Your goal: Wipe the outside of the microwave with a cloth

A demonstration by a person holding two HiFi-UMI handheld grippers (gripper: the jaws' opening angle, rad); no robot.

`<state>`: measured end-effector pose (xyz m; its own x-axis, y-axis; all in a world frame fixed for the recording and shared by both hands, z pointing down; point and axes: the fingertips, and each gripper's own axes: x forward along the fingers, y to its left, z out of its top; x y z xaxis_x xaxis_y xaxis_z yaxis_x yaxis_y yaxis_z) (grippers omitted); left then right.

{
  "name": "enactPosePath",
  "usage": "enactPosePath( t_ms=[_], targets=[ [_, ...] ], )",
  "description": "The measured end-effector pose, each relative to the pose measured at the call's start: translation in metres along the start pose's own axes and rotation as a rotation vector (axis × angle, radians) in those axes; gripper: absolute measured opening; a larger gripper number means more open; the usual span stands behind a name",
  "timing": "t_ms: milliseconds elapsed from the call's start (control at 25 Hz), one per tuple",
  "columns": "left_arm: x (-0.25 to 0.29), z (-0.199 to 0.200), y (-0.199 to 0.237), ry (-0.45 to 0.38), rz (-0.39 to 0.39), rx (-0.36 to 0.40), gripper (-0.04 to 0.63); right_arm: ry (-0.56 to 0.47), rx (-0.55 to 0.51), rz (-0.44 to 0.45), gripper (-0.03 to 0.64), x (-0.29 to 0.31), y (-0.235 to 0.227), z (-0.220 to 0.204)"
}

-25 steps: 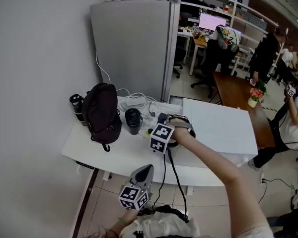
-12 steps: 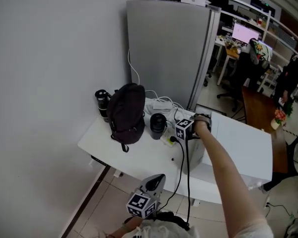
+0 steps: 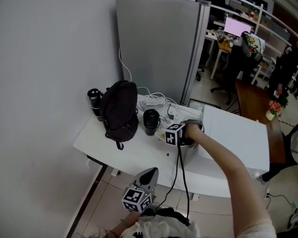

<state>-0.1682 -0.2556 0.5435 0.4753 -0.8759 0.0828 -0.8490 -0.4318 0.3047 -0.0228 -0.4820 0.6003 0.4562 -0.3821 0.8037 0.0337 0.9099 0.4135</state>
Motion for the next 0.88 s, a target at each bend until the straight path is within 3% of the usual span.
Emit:
enactPosePath(
  t_ms=[400, 560, 720, 880],
  targets=[
    [-0.006, -0.002, -0.003, -0.002, -0.026, -0.012, -0.014, -0.171, -0.174, 0.047, 0.077, -0.074, 0.120, -0.003],
    [-0.012, -0.003, -0.004, -0.007, -0.028, -0.018, -0.014, -0.207, -0.228, 0.024, 0.077, -0.084, 0.154, 0.001],
    [-0.020, -0.003, -0.009, -0.011, -0.034, -0.024, -0.014, -0.252, -0.152, -0.003, 0.077, -0.091, 0.140, 0.008],
    [-0.023, -0.004, -0.011, -0.010, -0.032, -0.018, -0.014, -0.242, -0.102, -0.211, 0.078, -0.105, 0.070, 0.014]
  ],
)
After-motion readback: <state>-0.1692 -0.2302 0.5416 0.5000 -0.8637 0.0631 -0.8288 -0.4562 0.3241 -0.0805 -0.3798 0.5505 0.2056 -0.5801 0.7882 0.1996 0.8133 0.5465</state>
